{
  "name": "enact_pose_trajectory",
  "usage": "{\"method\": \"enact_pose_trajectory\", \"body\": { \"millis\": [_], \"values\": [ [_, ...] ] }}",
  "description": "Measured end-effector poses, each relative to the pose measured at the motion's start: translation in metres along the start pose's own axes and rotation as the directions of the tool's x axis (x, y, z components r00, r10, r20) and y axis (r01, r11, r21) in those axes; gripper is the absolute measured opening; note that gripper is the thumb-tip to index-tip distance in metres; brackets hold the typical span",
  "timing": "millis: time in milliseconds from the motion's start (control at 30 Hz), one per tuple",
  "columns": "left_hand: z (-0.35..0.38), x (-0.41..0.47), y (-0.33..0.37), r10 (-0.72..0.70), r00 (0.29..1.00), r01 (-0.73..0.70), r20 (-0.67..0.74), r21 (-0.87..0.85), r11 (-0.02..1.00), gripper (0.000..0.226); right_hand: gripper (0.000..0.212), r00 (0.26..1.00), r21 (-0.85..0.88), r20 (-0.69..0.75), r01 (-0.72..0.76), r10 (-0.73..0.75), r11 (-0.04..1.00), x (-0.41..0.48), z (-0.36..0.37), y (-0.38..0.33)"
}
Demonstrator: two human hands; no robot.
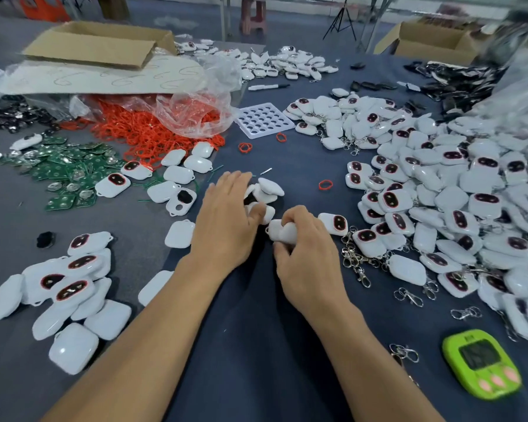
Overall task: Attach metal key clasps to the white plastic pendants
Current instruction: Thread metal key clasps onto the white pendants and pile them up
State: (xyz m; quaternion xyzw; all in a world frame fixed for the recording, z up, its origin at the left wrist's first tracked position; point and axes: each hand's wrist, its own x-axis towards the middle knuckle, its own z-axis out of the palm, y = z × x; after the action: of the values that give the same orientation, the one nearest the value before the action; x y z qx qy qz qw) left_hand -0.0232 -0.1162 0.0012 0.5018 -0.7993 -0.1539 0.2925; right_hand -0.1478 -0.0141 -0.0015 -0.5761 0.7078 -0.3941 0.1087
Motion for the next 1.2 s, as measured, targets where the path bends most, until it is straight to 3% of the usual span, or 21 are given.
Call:
{"method": "enact_pose_trajectory", "body": {
  "millis": [100,233,367,467,633,733,867,933,1033,1200],
  "values": [
    [-0.001,-0.014,0.007,0.109,0.991,-0.111,-0.082,-0.012,0.994,0.044,0.032,0.995,0.091,-0.092,-0.029,0.037,0.995,-0.005,-0.009,-0.001],
    [0.001,-0.039,0.015,0.172,0.984,-0.173,-0.048,-0.022,0.985,0.049,0.034,0.943,0.07,-0.317,-0.08,0.098,0.994,-0.016,-0.027,0.002],
    [0.005,-0.053,0.026,0.376,0.916,-0.373,0.142,-0.048,0.927,0.059,0.026,0.858,-0.001,-0.456,-0.268,0.239,0.963,-0.035,-0.049,0.015],
    [0.015,-0.056,0.031,0.449,0.831,-0.488,0.329,0.042,0.872,0.061,0.021,0.873,-0.069,-0.41,-0.317,0.263,0.946,-0.05,-0.056,0.022],
    [0.025,-0.038,0.029,0.265,0.916,-0.311,0.301,0.116,0.943,0.064,0.018,0.916,-0.119,-0.249,-0.351,0.314,0.929,-0.05,-0.051,0.021],
    [0.032,-0.032,0.038,0.273,0.933,-0.315,0.233,0.168,0.934,0.061,0.017,0.955,-0.198,-0.171,-0.273,0.241,0.942,-0.051,-0.04,0.01],
    [0.037,-0.015,0.049,0.441,0.801,-0.507,0.406,0.067,0.859,0.071,0.036,0.987,-0.242,-0.138,-0.119,0.087,0.963,-0.059,-0.029,-0.008],
    [0.039,-0.007,0.048,0.451,0.779,-0.531,0.435,0.075,0.844,0.069,0.035,0.99,-0.211,-0.129,-0.087,0.061,0.973,-0.06,-0.03,-0.006],
    [0.034,-0.004,0.04,0.4,0.857,-0.457,0.325,0.12,0.881,0.061,0.018,1.0,-0.134,-0.019,-0.009,0.007,0.991,-0.06,-0.031,0.001],
    [0.019,-0.001,0.01,0.298,0.943,-0.322,0.145,0.182,0.929,0.051,0.018,0.988,0.087,0.137,0.058,-0.07,0.995,-0.046,-0.019,-0.003]
  ]
}}
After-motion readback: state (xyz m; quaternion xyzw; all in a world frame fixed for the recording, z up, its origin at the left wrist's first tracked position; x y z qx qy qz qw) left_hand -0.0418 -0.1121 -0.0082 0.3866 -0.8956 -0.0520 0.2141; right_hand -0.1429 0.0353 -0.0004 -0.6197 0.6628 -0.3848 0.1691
